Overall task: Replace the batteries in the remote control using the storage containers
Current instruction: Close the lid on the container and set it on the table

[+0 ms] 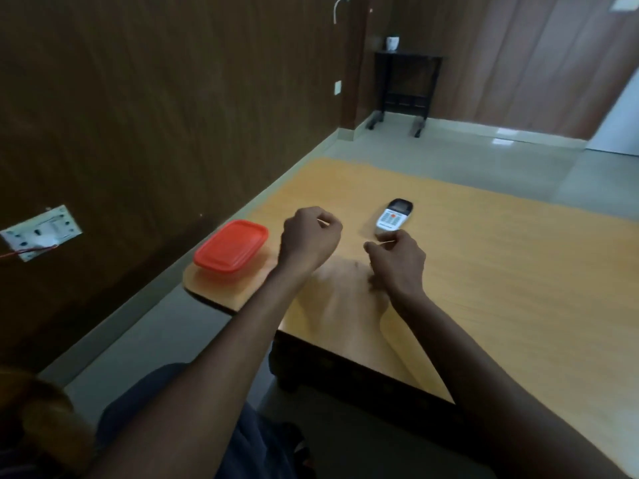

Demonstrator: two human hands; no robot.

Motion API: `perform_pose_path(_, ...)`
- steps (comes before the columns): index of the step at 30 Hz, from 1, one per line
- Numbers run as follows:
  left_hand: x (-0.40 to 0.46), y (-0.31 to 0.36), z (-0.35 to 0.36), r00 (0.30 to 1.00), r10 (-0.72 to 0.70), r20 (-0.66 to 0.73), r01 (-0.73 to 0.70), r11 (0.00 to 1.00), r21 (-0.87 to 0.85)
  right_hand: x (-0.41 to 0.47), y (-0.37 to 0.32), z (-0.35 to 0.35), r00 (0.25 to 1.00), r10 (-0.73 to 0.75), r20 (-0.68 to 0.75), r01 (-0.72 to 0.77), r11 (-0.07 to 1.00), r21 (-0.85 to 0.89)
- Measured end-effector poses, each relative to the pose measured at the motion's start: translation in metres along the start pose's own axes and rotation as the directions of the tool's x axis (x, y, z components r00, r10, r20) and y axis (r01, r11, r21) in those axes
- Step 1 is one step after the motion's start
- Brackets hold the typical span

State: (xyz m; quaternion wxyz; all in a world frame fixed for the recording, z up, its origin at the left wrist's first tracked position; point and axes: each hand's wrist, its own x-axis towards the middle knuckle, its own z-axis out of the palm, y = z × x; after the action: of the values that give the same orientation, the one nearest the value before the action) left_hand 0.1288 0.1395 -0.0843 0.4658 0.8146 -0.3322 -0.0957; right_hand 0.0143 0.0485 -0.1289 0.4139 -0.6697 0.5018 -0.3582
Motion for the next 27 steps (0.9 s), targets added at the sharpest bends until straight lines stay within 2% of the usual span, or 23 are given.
perform_pose_path(2,0.002,0.008,0.029,0.991,-0.017,0.13,0.026,0.998,-0.066,0.023,0.01,-0.017,0.999,-0.037,-0.039,0.031,0.989,-0.144)
perform_pose_path(4,0.01,0.013,0.052,0.975,-0.047,0.215,0.073,0.991,-0.114,0.043,0.017,-0.026,0.999,-0.031,-0.009,0.029,0.982,-0.188)
perform_pose_path(8,0.037,0.025,0.084,0.965,-0.065,0.254,0.088,0.993,-0.08,0.067,0.021,-0.023,0.993,-0.1,0.056,0.109,0.971,-0.21)
perform_pose_path(12,0.053,0.031,0.11,0.96,-0.055,0.275,0.077,0.995,-0.07,0.09,0.023,-0.018,0.985,-0.169,0.044,0.175,0.962,-0.208)
perform_pose_path(21,0.078,0.038,0.14,0.972,-0.043,0.23,0.073,0.989,-0.127,0.123,0.034,-0.017,0.999,-0.039,-0.035,0.036,0.996,-0.078)
perform_pose_path(27,0.079,0.032,0.145,0.976,-0.044,0.211,0.072,0.989,-0.127,0.125,0.039,-0.014,0.998,-0.037,-0.057,0.034,0.998,-0.048)
